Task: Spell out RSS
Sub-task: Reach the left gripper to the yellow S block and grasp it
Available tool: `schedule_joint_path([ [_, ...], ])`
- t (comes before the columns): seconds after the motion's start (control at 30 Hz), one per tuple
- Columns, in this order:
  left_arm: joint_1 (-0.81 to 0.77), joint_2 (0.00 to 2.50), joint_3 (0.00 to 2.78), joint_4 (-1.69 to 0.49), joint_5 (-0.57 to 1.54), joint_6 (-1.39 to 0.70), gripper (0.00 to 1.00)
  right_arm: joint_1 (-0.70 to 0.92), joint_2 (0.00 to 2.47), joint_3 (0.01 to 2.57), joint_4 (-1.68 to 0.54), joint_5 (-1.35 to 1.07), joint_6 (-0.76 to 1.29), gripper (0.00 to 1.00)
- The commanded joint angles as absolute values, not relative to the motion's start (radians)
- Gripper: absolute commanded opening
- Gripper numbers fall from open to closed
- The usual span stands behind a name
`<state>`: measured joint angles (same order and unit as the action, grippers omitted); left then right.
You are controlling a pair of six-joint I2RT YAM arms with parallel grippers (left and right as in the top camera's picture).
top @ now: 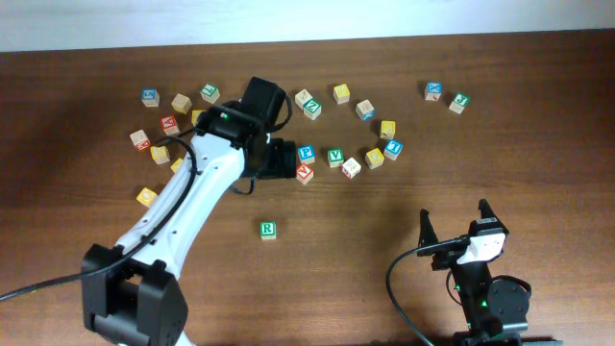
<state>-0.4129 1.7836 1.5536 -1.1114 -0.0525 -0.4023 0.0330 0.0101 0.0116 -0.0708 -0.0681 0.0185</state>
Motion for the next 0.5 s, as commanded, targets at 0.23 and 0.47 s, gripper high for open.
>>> schedule_joint_path([
  [0.23,-0.062,1.612,1.619,-1.195,-0.025,-0.485,0.99,0.027,0.004,0.006,-0.075,-0.067,0.015,0.98],
  [0.47,0.142,1.613,1.618,-1.21,-0.022,-0.546,0.99,0.027,0.004,0.006,-0.075,-0.067,0.015,0.98],
])
